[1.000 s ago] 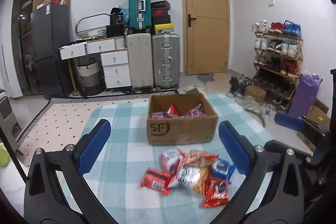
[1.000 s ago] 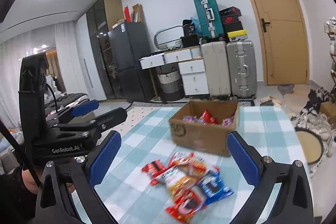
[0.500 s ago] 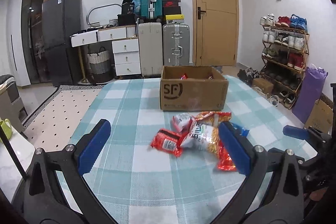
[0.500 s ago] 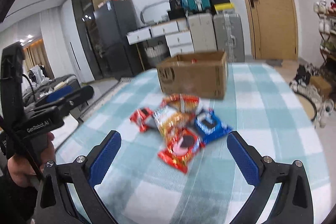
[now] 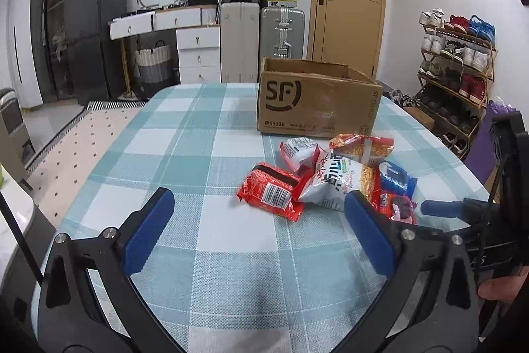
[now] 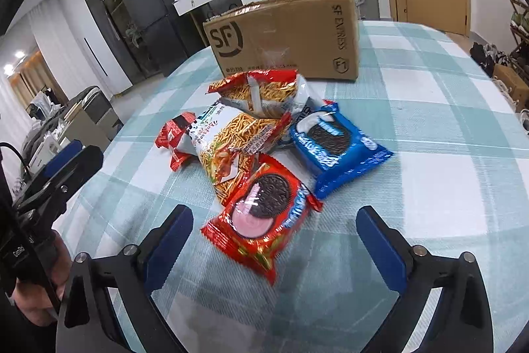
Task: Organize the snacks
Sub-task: 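Move the right gripper to the red Oreo pack and close on it, then grasp a red chip bag with the left gripper while the right gripper holds the Oreo pack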
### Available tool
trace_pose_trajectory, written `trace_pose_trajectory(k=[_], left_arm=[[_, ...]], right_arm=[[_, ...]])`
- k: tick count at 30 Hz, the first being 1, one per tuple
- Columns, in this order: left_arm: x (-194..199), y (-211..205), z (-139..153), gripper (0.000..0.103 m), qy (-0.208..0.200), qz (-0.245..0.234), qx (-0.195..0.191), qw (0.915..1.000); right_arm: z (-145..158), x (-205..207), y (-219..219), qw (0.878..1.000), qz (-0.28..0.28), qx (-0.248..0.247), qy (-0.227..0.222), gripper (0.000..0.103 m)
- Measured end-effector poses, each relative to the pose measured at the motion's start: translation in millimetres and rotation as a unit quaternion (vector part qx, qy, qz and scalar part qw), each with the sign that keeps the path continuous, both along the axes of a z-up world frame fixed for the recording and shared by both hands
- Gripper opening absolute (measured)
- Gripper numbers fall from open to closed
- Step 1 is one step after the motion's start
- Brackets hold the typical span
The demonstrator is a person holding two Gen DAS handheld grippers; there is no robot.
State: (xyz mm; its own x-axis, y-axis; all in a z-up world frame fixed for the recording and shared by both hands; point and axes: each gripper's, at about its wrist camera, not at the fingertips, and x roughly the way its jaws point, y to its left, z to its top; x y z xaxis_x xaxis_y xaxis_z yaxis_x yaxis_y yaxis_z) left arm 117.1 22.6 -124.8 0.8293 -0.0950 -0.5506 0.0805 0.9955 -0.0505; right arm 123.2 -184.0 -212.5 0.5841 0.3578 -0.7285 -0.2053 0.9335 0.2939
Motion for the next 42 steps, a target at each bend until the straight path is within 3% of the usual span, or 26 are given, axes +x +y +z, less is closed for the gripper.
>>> trace_pose_trajectory(k=[1, 5, 8, 13, 21, 31, 38, 42], left_arm=[[4, 1, -3, 0.103, 0.008, 0.002, -0.005, 1.0000], [10, 3, -9, 0.103, 0.013, 0.004, -0.010, 0.9999], [13, 1, -14, 0.103, 0.018, 0.005, -0.010, 0.9998], [20, 4, -19, 0.103, 0.029, 0.011, -0.019, 0.9993], [34, 11, -29, 0.103, 0.067, 0.022, -0.033, 0.9970], [44, 7, -38, 0.103, 0.089, 0.026, -0.014, 0.9956], [46, 6, -39, 0.103, 0.094, 0.018, -0.015, 0.9953], [46, 3, -26, 0.103, 0.060, -0.001, -0.010, 0.9982]], right_arm=[[-1, 0, 2, 1.000, 0.000, -0.002, 0.004, 0.087], [-2, 8, 8, 1.000, 0.007, -0.014, 0.007, 0.078], [-2, 9, 13, 1.000, 0.013, -0.026, 0.001, 0.065], [-3, 9, 6, 1.000, 0.010, -0.001, -0.001, 0.047], [10, -2, -14, 0.998, -0.019, 0.037, -0.048, 0.047], [28, -23, -21, 0.992, -0.022, 0.060, -0.112, 0.047], [29, -29, -31, 0.987, -0.024, 0.093, -0.128, 0.047], [31, -34, -33, 0.985, -0.019, 0.106, -0.138, 0.047]])
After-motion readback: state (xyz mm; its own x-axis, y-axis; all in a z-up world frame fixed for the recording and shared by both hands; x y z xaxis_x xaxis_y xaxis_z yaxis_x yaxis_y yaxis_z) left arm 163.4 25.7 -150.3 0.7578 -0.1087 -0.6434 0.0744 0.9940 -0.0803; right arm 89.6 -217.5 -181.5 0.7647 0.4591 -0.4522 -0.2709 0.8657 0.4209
